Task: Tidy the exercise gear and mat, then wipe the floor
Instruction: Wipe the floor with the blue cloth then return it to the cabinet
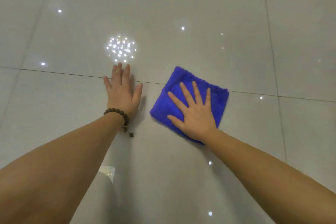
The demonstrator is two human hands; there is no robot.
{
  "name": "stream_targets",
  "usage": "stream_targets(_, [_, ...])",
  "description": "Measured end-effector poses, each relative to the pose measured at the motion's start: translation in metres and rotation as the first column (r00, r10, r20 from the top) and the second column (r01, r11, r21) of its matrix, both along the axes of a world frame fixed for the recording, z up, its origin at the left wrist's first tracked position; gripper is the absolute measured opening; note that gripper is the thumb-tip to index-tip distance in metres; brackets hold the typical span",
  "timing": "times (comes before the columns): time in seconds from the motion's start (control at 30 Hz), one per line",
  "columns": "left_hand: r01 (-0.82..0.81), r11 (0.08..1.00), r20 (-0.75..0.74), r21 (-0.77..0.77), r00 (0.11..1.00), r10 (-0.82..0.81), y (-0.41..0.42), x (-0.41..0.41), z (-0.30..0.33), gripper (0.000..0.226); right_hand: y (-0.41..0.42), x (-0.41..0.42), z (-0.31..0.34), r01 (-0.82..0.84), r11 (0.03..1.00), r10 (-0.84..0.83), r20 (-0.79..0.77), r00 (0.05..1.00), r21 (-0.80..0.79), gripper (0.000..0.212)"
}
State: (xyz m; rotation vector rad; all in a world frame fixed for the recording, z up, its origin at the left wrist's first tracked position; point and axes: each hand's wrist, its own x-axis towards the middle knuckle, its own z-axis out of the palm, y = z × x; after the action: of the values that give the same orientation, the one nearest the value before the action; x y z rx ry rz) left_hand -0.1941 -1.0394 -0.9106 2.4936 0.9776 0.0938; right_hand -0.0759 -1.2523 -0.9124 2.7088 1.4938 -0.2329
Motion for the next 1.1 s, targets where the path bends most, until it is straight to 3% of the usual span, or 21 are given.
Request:
stream_targets(0.07, [-0.051, 0.999, 0.089, -0.015, 0.995, 0.052, 0.013, -0.026, 0.009, 0.079, 0.001, 0.031, 0.004, -0.406, 0.913, 0.407, 0.028, 0.913, -0.030, 0.069])
stream_targets(0.1, [-0.084, 0.996, 0.054, 0.029, 0.995, 0.082, 0.023, -0.044, 0.012, 0.080, -0.002, 0.052, 0.005, -0.425, 0.904, 0.427, 0.042, 0.903, -0.053, 0.069])
stream_targets(0.17, [-0.184, 0.975, -0.092, 0.122, 0.976, 0.196, 0.046, -0.086, 0.011, 0.083, -0.002, 0.090, 0.006, 0.026, 0.999, -0.025, 0.031, 0.999, -0.040, 0.072])
stream_targets(0.2, [-0.242, 0.958, -0.185, 0.151, 0.946, 0.268, 0.055, -0.104, 0.008, 0.086, 0.005, 0.098, 0.006, 0.427, 0.904, -0.427, -0.019, 0.904, 0.020, 0.074])
stream_targets(0.23, [-0.293, 0.940, -0.271, 0.172, 0.904, 0.331, 0.061, -0.117, 0.004, 0.088, 0.022, 0.095, 0.010, 0.718, 0.695, -0.713, -0.097, 0.695, 0.040, 0.077])
stream_targets(0.27, [-0.327, 0.927, -0.339, 0.185, 0.864, 0.372, 0.063, -0.125, -0.001, 0.090, 0.045, 0.078, 0.013, 0.832, 0.555, -0.823, -0.137, 0.552, 0.015, 0.079])
stream_targets(0.3, [-0.339, 0.920, -0.383, 0.198, 0.837, 0.391, 0.063, -0.129, -0.005, 0.090, 0.071, 0.053, 0.015, 0.813, 0.583, -0.806, -0.127, 0.578, 0.002, 0.079])
stream_targets(0.33, [-0.333, 0.919, -0.404, 0.209, 0.827, 0.391, 0.063, -0.129, -0.009, 0.088, 0.096, 0.024, 0.012, 0.664, 0.748, -0.659, -0.090, 0.746, 0.026, 0.077])
stream_targets(0.4, [-0.319, 0.924, -0.408, 0.210, 0.830, 0.380, 0.063, -0.127, -0.012, 0.084, 0.133, -0.033, 0.004, 0.026, 0.998, -0.021, -0.078, 0.997, 0.065, 0.072])
stream_targets(0.47, [-0.320, 0.924, -0.397, 0.208, 0.836, 0.379, 0.064, -0.128, -0.011, 0.082, 0.150, -0.042, 0.002, -0.532, 0.845, 0.535, -0.051, 0.843, 0.058, 0.067])
stream_targets(0.5, [-0.316, 0.924, -0.392, 0.215, 0.839, 0.378, 0.065, -0.129, -0.011, 0.081, 0.158, -0.024, 0.000, -0.592, 0.802, 0.595, -0.012, 0.804, 0.074, 0.066])
stream_targets(0.53, [-0.316, 0.924, -0.391, 0.216, 0.839, 0.379, 0.065, -0.130, -0.011, 0.081, 0.165, -0.002, -0.004, -0.508, 0.858, 0.508, 0.014, 0.861, 0.082, 0.066])
stream_targets(0.6, [-0.327, 0.924, -0.384, 0.198, 0.842, 0.380, 0.064, -0.130, -0.011, 0.081, 0.179, 0.032, -0.002, 0.082, 0.991, -0.079, -0.027, 0.997, 0.110, 0.067])
stream_targets(0.67, [-0.332, 0.924, -0.374, 0.187, 0.846, 0.380, 0.065, -0.129, -0.011, 0.081, 0.203, 0.014, 0.001, 0.508, 0.860, -0.506, -0.054, 0.861, 0.045, 0.069])
stream_targets(0.7, [-0.335, 0.925, -0.373, 0.180, 0.847, 0.380, 0.066, -0.129, -0.011, 0.081, 0.215, -0.011, 0.001, 0.446, 0.894, -0.444, -0.047, 0.895, 0.040, 0.070])
stream_targets(0.77, [-0.351, 0.921, -0.354, 0.170, 0.850, 0.390, 0.067, -0.130, -0.010, 0.080, 0.223, -0.057, 0.000, -0.070, 0.996, 0.073, -0.058, 0.996, 0.055, 0.069])
stream_targets(0.83, [-0.360, 0.919, -0.334, 0.160, 0.856, 0.394, 0.067, -0.130, -0.008, 0.079, 0.228, -0.037, 0.002, -0.383, 0.922, 0.385, -0.036, 0.922, 0.052, 0.066])
stream_targets(0.9, [-0.358, 0.922, -0.340, 0.144, 0.857, 0.386, 0.067, -0.130, -0.009, 0.077, 0.246, 0.006, 0.002, 0.004, 0.995, 0.002, -0.061, 0.998, 0.097, 0.065])
stream_targets(0.97, [-0.352, 0.925, -0.342, 0.142, 0.860, 0.380, 0.068, -0.130, -0.010, 0.077, 0.267, 0.009, 0.003, 0.511, 0.859, -0.503, -0.113, 0.857, 0.046, 0.067])
stream_targets(1.03, [-0.347, 0.927, -0.348, 0.143, 0.859, 0.375, 0.069, -0.129, -0.009, 0.077, 0.291, -0.038, 0.002, 0.343, 0.937, -0.338, -0.067, 0.939, 0.069, 0.067])
stream_targets(1.1, [-0.355, 0.924, -0.339, 0.142, 0.860, 0.382, 0.069, -0.129, -0.008, 0.077, 0.298, -0.074, -0.001, -0.235, 0.970, 0.239, -0.070, 0.969, 0.061, 0.066])
